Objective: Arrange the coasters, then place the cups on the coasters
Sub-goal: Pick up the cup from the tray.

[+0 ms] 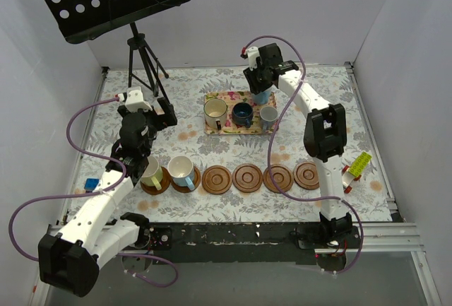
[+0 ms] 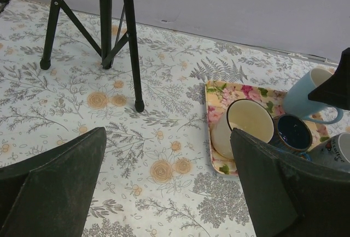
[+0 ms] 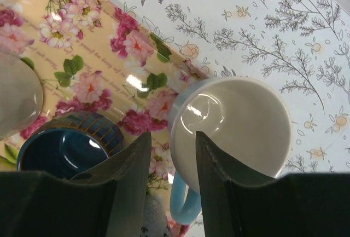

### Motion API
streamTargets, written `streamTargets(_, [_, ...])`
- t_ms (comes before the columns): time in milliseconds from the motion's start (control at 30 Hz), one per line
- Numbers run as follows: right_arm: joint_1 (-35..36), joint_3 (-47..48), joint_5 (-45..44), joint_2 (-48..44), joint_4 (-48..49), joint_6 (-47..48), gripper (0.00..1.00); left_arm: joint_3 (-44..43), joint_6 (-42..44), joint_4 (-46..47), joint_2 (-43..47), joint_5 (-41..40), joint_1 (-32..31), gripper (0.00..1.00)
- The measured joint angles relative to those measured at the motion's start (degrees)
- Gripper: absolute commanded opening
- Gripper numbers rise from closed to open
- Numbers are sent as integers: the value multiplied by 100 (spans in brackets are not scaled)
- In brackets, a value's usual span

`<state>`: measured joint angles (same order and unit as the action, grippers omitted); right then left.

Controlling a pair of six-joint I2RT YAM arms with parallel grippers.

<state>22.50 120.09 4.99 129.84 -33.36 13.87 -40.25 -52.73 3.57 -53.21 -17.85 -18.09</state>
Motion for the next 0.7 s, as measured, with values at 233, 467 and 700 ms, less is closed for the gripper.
streamTargets(233, [0, 103, 13, 219, 31, 168, 26, 0, -2, -11, -39, 33, 0, 98])
streamTargets(467, [2, 98, 33, 219, 114, 356, 1, 0, 0, -15, -125, 52, 0, 98])
streamTargets(700, [4, 42, 66, 201, 153, 610, 1, -26, -2, -15, -166, 61, 0, 98])
